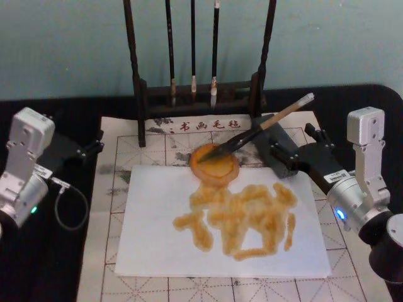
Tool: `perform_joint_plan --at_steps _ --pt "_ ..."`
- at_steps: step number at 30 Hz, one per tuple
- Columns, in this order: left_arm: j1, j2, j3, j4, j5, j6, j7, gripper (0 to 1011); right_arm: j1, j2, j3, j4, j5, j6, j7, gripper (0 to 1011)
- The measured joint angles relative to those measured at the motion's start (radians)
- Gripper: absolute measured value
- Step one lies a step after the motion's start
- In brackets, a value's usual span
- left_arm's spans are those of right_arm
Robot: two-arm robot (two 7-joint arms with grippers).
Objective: Pick up the brush from the inkstone, write on the paper, then place the brush back to its original position.
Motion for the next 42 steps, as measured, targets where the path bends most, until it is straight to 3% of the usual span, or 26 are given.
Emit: perform_joint_plan --at_steps 42 --pt "0.000 0.000 0.000 0.000 0.000 0.000 0.000 1001 -0.001 0.000 0.001 -0.001 0.005 0.002 0.002 1002"
